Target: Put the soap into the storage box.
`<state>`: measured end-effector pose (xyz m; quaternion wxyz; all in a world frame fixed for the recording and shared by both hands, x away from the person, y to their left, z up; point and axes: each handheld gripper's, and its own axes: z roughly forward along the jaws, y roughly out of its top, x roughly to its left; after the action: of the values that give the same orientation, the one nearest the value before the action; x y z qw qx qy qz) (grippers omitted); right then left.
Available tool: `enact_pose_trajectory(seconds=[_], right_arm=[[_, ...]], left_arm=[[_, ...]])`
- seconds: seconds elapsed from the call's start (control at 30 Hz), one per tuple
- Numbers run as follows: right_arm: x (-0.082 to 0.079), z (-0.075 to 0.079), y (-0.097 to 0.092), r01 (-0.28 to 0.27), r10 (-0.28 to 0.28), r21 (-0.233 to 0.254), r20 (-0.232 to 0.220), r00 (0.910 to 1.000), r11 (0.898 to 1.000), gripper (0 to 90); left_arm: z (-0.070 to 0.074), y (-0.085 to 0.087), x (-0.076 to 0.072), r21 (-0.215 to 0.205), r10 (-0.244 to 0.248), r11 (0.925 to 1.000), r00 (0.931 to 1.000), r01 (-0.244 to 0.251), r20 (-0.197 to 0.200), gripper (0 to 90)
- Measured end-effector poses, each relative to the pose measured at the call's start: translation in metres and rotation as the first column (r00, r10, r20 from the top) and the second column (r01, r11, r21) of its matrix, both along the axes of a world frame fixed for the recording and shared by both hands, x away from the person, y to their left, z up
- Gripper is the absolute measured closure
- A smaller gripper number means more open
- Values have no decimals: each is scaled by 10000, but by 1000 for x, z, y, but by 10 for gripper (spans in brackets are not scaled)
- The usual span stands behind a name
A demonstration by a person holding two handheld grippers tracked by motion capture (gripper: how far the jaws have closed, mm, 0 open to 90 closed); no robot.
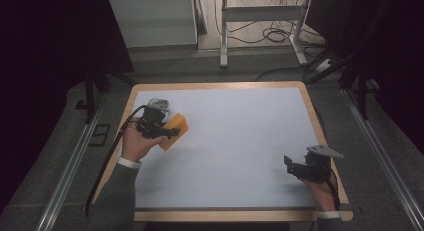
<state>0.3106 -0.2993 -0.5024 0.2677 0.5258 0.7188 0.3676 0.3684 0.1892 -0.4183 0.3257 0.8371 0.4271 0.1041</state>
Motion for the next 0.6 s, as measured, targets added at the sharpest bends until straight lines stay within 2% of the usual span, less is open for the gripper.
enact_pose_trajectory(seconds=[0.3, 0.5, 0.6], right_arm=[[0, 0, 0, 31, -31, -29, 25, 10000, 10000, 75], [0, 0, 0, 10, -10, -49, 17, 10000, 10000, 75], [0, 0, 1, 8, -8, -58, 2, 10000, 10000, 75]], left_arm=[[7, 1, 8, -70, 118, 9999, 9999, -118, 102, 609], [11, 4, 16, -159, 156, 9998, 9999, -157, -59, 609], [13, 5, 20, -95, 280, 9996, 9996, -279, 59, 609]])
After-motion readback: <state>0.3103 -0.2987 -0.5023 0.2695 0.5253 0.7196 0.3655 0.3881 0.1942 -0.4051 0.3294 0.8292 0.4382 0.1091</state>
